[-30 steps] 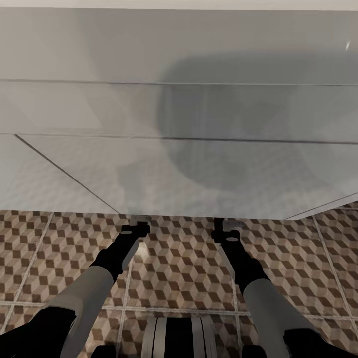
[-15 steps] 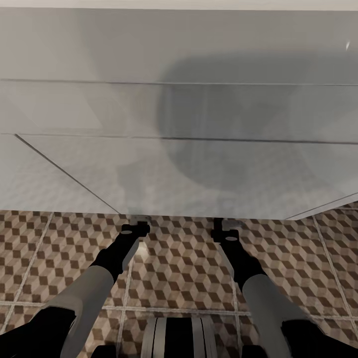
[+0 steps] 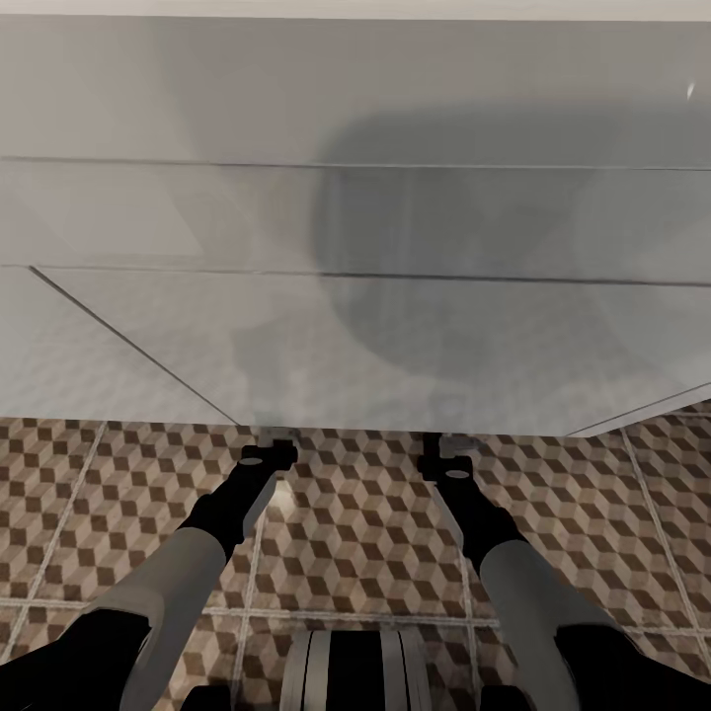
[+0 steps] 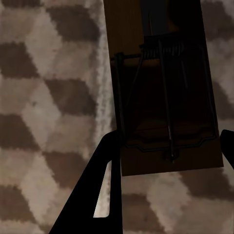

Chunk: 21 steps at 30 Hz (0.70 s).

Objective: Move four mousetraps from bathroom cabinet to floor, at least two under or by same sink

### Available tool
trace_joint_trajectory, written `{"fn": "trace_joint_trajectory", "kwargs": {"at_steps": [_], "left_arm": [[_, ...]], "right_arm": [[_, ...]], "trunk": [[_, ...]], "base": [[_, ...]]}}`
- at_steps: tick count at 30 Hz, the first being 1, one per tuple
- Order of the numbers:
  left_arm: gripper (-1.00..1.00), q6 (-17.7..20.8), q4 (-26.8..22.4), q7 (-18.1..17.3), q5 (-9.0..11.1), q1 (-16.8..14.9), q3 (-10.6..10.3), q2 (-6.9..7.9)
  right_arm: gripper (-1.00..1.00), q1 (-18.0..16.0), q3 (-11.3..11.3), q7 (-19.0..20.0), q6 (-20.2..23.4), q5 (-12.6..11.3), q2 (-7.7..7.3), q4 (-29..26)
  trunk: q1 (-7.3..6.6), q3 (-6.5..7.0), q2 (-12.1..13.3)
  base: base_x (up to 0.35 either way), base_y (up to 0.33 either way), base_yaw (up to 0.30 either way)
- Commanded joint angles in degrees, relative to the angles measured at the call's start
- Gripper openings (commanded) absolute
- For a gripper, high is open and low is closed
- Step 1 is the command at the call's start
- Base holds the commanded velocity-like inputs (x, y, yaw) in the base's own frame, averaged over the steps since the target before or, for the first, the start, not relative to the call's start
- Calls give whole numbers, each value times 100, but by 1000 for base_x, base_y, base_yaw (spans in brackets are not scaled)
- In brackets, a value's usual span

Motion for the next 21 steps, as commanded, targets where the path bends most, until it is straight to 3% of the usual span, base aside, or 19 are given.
{"fn": "trace_joint_trajectory", "kwargs": {"at_steps": [1, 12, 21], "left_arm": [[-100, 37, -8, 51, 7, -1, -36, 4], [-100, 27, -20, 58, -2, -1, -36, 11], [-100, 26, -11, 58, -2, -1, -22, 11]], "right_arm": [[-100, -1, -1, -12, 49, 57, 2, -6], [-100, -2, -1, -12, 45, 59, 2, 1], [-100, -2, -1, -12, 31, 58, 7, 9]], "trunk": [[-1, -3, -1], [-1, -3, -1], [-1, -3, -1]], "base": [[8, 0, 0], [187, 0, 0], [37, 0, 0]]}}
